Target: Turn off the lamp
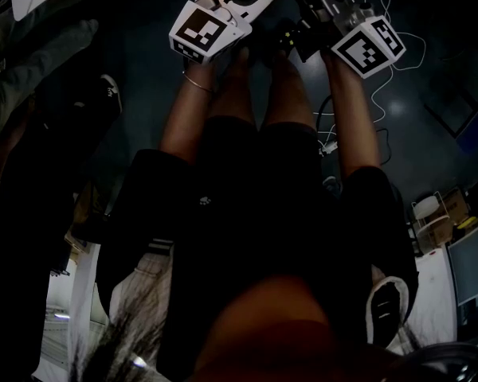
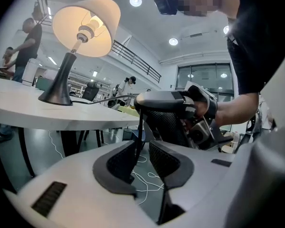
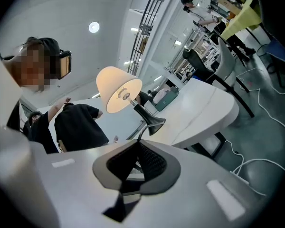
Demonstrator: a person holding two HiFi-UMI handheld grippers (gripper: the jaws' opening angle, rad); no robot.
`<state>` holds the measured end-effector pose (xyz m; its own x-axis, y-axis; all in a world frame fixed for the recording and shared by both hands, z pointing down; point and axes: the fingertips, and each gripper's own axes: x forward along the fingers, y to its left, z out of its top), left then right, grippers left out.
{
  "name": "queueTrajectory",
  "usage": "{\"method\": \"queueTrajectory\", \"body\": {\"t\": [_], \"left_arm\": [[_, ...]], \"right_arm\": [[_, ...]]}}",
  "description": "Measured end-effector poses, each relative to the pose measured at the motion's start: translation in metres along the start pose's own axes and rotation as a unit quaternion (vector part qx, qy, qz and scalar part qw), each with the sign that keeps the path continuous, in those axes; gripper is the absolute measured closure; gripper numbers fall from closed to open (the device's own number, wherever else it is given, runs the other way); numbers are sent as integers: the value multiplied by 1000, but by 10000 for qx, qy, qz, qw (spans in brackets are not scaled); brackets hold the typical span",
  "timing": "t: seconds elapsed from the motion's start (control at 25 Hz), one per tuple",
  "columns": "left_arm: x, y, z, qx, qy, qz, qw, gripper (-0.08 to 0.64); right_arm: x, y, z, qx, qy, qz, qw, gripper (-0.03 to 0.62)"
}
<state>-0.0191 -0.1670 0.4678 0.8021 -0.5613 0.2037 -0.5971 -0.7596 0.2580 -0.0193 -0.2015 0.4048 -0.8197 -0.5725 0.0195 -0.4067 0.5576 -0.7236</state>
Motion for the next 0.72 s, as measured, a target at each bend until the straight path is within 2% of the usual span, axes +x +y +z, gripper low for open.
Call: {"method": "queueTrajectory", "body": {"t": [0.12, 0.24, 0.36, 0.72], "left_arm": [[4, -2, 6, -24, -79, -40, 10000, 477], [4, 1, 11, 61, -164, 57, 9998, 543], [5, -2, 13, 136, -144, 4, 9998, 548], [8, -16, 26, 18, -365, -66, 9993, 549]], "right_arm": [[-1, 0, -2, 11, 8, -1, 10000, 580], [-1, 1, 0, -16, -21, -3, 10000, 580], [-2, 0, 2, -116, -57, -30, 9999, 580], [-28, -3, 9, -861, -223, -402, 9952, 571]]}}
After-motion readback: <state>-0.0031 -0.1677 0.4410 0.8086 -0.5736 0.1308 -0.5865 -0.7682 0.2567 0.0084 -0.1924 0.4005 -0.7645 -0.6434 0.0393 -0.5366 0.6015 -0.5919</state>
